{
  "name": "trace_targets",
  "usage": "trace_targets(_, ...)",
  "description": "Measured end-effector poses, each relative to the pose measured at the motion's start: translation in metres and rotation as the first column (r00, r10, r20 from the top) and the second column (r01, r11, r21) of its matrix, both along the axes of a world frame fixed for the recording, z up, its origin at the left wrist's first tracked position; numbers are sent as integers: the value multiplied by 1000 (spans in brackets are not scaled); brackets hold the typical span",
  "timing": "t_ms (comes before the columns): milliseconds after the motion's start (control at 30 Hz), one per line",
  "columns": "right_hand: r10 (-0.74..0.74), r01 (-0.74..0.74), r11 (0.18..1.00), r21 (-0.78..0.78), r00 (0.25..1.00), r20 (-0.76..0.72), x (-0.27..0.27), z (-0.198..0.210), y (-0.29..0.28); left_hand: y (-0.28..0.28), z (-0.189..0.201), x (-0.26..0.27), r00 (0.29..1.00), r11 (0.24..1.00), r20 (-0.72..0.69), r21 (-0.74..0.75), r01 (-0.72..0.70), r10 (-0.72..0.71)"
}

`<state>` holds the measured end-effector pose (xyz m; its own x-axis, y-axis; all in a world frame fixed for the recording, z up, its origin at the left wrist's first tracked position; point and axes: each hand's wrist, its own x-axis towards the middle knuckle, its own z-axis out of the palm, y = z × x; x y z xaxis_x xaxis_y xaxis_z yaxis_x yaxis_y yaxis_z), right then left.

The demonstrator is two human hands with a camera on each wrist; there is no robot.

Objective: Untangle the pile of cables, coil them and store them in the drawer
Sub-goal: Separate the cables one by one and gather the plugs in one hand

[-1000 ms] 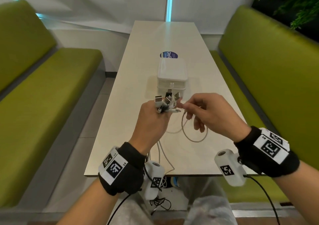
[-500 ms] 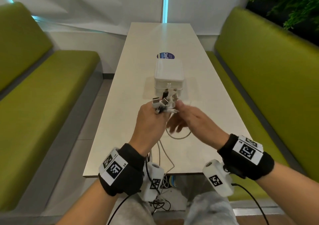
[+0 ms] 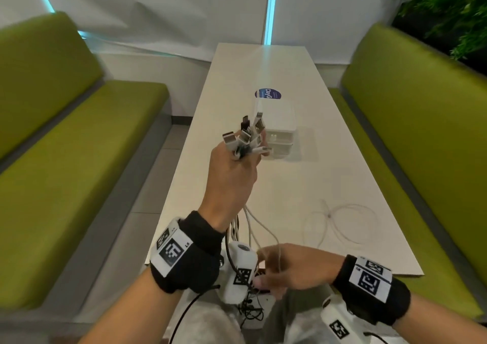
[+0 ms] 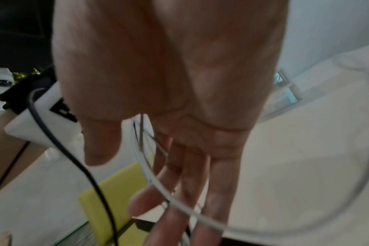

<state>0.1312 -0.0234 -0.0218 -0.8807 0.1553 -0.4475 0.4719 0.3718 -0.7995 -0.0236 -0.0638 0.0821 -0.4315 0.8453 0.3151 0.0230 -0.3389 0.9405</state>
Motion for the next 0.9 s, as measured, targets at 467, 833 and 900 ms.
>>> trace_targets(467,-147,124,984,-125,969,-199,-15,-1,-23,-14,18,5,971,993,-219,-52,-106,92)
trace_targets(833,-40,152,955,254,916,-400,-15,10,-4,-18,36,18,903,970,-368,-10,-241,221)
trace_targets(900,18,106,955,275,911,-413,-31,5,-5,-23,37,13,913,973,-350,-18,-230,209)
